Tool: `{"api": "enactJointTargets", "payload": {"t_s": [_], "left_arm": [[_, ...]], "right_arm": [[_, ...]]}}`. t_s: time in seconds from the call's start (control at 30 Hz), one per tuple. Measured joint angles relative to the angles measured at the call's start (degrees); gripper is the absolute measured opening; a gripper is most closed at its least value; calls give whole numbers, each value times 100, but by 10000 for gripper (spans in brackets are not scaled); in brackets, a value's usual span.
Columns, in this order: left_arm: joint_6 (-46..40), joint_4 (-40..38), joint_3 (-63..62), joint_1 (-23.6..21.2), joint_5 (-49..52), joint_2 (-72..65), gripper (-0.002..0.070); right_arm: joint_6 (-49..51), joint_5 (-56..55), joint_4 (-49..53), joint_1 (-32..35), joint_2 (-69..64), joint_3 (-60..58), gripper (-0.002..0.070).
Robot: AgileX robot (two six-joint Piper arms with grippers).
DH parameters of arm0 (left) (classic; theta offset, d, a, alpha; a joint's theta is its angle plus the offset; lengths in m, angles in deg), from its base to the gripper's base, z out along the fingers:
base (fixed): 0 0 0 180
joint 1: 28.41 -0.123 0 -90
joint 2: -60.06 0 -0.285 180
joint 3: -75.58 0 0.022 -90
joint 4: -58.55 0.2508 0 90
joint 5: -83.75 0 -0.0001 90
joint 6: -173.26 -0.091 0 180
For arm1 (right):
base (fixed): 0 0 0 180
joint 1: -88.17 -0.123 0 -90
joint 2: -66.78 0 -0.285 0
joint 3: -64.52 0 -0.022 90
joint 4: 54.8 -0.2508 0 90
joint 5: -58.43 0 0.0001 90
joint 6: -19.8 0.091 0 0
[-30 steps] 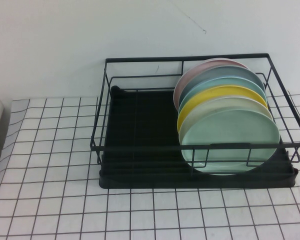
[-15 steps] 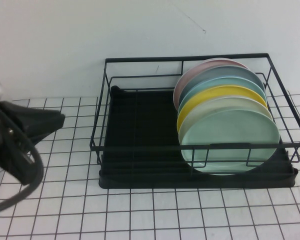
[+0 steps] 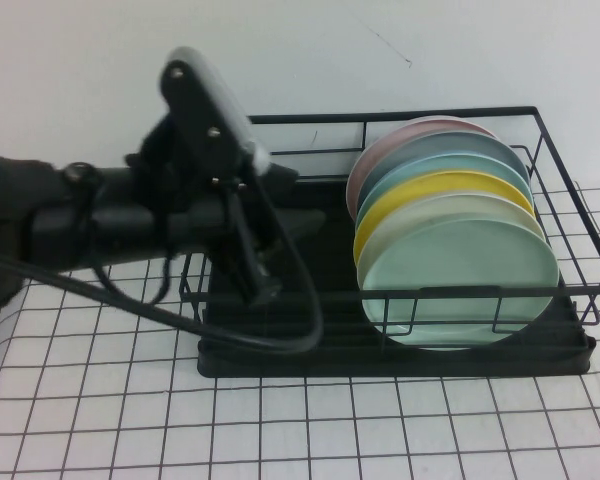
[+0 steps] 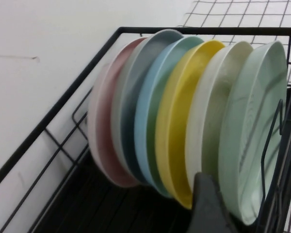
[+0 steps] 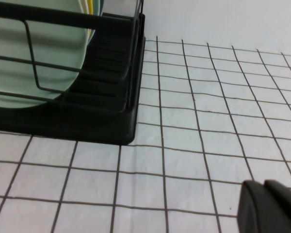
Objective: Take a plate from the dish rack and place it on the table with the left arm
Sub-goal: Grasp the plate from the shelf
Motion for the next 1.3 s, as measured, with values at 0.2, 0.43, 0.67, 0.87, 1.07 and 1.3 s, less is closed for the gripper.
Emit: {"api": "enactJointTargets", "payload": {"t_s": [0.2, 0.43, 0.67, 0.87, 1.07, 1.3], "left_arm": [[-260, -53, -567, 809, -640, -966, 384], [-305, -76, -1242, 1220, -803, -1964, 359], [-507, -124, -1538, 1319, -1033, -2359, 358], [-785, -207, -1549, 1319, -1200, -2528, 270], [-909, -342, -1653, 1330, -1287, -2518, 60], [-1008, -372, -1893, 1353, -1326, -2194, 48]], "right_arm": [[0, 0, 0, 0, 0, 0, -4], [0, 0, 0, 0, 0, 0, -4], [0, 0, 0, 0, 0, 0, -4], [0, 0, 0, 0, 0, 0, -4], [0, 0, 0, 0, 0, 0, -4], [0, 0, 0, 0, 0, 0, -4]]}}
